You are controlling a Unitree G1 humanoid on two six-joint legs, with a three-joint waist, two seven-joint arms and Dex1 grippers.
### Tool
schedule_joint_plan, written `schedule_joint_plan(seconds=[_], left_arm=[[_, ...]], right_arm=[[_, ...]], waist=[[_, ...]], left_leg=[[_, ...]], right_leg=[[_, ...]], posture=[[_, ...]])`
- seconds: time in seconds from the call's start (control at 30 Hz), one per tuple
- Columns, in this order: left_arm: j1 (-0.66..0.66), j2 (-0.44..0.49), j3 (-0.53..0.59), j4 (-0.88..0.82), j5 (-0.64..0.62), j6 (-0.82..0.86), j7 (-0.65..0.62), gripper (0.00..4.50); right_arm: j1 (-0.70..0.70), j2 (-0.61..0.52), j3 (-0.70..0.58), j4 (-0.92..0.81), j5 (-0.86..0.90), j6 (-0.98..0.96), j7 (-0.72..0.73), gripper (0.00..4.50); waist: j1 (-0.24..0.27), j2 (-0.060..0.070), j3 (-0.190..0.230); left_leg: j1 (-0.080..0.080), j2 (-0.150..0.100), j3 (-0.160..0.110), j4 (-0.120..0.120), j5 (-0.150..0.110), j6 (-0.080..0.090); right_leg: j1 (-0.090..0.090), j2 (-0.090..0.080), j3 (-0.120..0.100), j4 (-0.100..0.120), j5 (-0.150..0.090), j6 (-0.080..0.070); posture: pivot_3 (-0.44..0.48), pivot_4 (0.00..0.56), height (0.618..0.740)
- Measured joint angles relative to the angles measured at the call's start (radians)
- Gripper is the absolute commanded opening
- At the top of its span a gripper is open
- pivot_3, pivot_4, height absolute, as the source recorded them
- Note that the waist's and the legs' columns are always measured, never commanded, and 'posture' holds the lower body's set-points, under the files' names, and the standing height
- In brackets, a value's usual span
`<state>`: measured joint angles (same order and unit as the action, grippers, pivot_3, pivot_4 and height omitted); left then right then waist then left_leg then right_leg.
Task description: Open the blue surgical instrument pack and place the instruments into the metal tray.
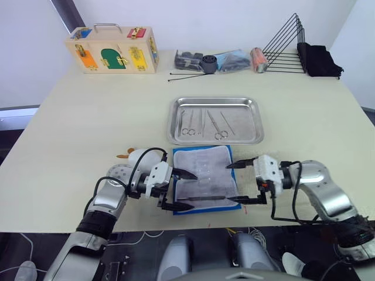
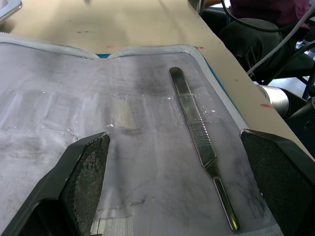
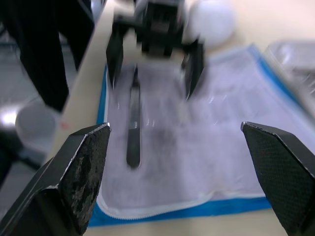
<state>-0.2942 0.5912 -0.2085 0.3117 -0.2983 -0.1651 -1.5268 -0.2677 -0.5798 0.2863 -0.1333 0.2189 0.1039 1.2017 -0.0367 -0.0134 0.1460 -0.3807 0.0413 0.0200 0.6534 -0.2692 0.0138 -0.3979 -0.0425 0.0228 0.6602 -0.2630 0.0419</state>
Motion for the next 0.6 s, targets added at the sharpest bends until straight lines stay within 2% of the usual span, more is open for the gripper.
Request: schedule_joint_plan(seconds=[0.13,0.6], left_arm=[[0.002,0.0,0.001,0.003,0.0,-0.006,-0.001,4.5],[0.007,0.0,0.001,0.006,0.0,-0.014,0.001,4.5]], right_arm=[[-0.028,0.049,0.053,0.04,-0.063,0.015,-0.057,4.46],[-0.072,0.063,0.123,0.141,-0.11,-0.04,-0.036,4.46]], waist=[[-0.001,0.0,0.0],[-0.003,0.0,-0.001]], left_leg=[[0.0,0.0,0.0,0.0,0.0,0.0],[0.001,0.0,0.0,0.0,0.0,0.0]], right_leg=[[0.0,0.0,0.0,0.001,0.0,0.0],[0.0,0.0,0.0,0.001,0.0,0.0]], posture=[[0.0,0.15,0.74],[0.0,0.15,0.74]])
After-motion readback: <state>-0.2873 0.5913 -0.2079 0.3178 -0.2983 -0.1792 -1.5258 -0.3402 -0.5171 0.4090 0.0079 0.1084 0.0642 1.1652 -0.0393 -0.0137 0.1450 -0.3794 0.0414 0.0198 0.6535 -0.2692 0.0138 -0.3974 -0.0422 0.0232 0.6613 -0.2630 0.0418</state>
